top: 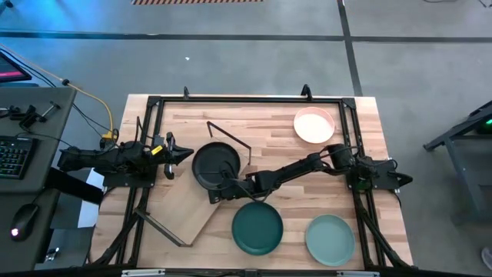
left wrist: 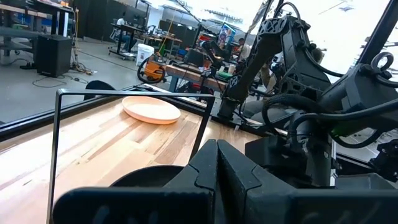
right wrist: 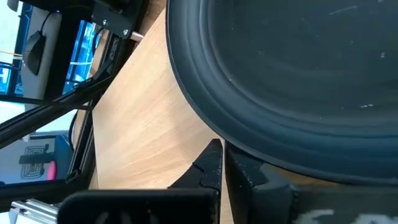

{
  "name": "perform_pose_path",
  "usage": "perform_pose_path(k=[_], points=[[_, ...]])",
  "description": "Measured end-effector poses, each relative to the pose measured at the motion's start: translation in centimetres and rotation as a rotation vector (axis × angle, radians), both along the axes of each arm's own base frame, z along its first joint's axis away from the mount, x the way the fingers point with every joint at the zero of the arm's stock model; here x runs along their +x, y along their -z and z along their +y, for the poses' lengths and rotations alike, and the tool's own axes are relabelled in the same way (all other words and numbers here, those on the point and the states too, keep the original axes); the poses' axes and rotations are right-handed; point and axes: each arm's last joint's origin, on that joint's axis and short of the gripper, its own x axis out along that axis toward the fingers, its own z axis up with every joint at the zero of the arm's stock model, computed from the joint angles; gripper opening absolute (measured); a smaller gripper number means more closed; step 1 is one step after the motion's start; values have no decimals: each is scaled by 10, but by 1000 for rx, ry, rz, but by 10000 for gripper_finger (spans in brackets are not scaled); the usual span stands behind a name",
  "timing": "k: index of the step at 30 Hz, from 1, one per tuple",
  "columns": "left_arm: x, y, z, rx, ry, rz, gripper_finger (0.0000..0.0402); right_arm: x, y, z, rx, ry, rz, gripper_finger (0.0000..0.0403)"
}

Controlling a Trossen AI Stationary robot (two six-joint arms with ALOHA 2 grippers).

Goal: Place and stack plates onto a shelf
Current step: Put the black plate on the shelf

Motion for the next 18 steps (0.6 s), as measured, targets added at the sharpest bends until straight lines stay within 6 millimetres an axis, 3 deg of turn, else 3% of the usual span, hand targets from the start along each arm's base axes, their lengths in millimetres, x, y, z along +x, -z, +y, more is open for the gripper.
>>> perform_pose_path(k=[13,18], points=[[0,0,0,0,-1,0,0,-1,3,-6,-27,-9,43,0],[0,0,0,0,-1,0,0,-5,-1,-3,-36,-166,76,0]])
